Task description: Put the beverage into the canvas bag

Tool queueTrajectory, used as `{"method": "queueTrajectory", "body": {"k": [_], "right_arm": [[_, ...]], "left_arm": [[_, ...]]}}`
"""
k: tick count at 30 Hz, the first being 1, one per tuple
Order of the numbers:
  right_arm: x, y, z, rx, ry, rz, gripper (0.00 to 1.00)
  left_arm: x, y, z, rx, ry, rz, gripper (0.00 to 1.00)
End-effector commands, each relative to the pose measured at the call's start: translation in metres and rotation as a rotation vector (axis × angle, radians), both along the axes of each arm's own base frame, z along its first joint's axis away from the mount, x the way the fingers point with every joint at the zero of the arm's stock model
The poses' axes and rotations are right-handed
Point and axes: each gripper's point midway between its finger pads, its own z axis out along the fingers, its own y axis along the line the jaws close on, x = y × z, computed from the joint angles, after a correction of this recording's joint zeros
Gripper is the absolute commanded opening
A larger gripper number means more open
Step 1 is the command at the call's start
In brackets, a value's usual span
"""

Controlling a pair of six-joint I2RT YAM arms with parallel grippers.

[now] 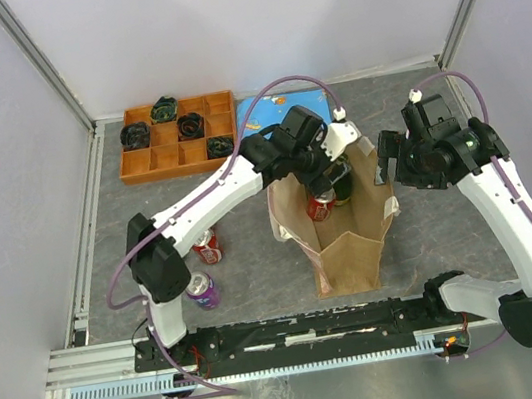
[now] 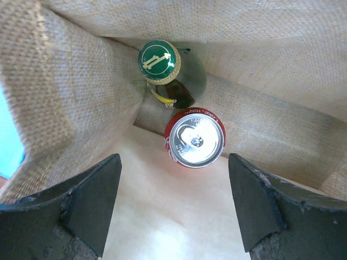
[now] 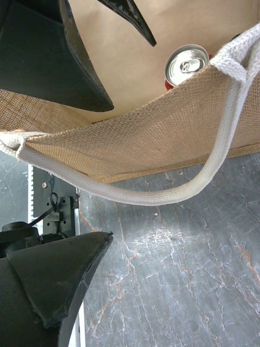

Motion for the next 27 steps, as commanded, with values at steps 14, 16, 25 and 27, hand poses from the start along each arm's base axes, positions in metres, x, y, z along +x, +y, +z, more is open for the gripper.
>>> {"method": "queueTrajectory", "body": {"k": [14, 16, 25, 27], "right_arm": [[0.007, 0.003, 0.003, 0.025, -0.040, -0.006, 0.99], [0.007, 0.004, 0.002, 0.025, -0.037, -0.005, 0.99], [0.010, 0.006, -0.006, 0.026, -0.017, 0.000, 0.99], [0.010, 0.006, -0.006, 0.030, -0.017, 0.002, 0.99]], "left_arm": [[0.107, 0.199, 0.207, -0.429, -0.302, 0.654, 0.88], [0.111, 0.237, 0.183, -0.292, -0.271, 0.694, 0.88], [0.043, 0.290, 0.043, 0.120, 0.061, 0.618, 0.90], [0.032, 0.292, 0.024, 0.165, 0.131, 0.606, 0.90]]}}
